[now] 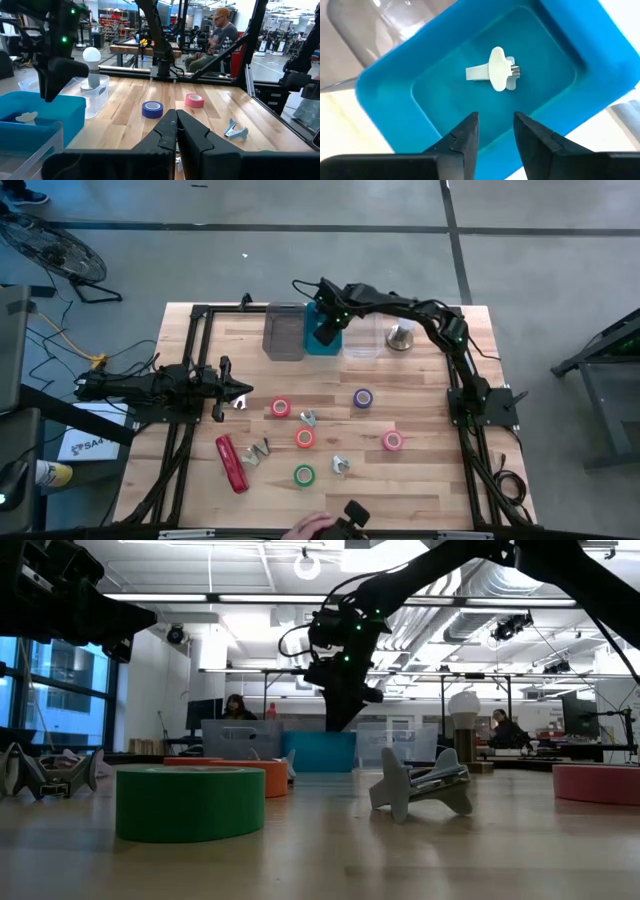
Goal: Pick and place Stapler, Stapler remover, tape
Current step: Put the blue tape into the transparent bin
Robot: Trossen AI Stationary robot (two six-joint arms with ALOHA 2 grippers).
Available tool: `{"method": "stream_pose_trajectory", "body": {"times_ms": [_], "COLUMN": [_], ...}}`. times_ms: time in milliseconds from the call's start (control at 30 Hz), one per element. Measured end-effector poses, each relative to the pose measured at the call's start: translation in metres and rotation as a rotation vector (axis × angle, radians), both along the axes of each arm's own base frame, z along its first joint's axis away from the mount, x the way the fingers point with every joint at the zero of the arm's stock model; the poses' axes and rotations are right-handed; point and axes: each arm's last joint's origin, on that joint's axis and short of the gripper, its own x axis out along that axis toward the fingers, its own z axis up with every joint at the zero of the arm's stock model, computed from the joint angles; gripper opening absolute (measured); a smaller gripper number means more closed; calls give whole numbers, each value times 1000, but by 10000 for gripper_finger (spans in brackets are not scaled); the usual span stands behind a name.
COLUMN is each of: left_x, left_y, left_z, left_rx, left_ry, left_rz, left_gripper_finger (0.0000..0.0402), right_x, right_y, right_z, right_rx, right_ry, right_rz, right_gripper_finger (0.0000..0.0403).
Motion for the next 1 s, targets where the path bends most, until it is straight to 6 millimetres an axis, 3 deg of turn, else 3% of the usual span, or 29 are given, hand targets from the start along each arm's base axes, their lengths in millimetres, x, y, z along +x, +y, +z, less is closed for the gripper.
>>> {"method": "stream_pose_trajectory", "body": {"times_ms": [300,667,1000], "left_x": [0,0,0], "left_y": [0,0,0], "left_z": [0,0,0], "left_rx": [0,0,0], "left_ry": [0,0,0], "left_rz": [0,0,0], "left_gripper_finger": [5,5,5], "right_x": [0,-2,-39], "right_y": [17,71,113], "right_z": [30,43,45], "right_rx": [54,110,181], "right_ry": [80,140,190], "right_rz": [43,243,211], "right_gripper_finger": [119,119,119]}}
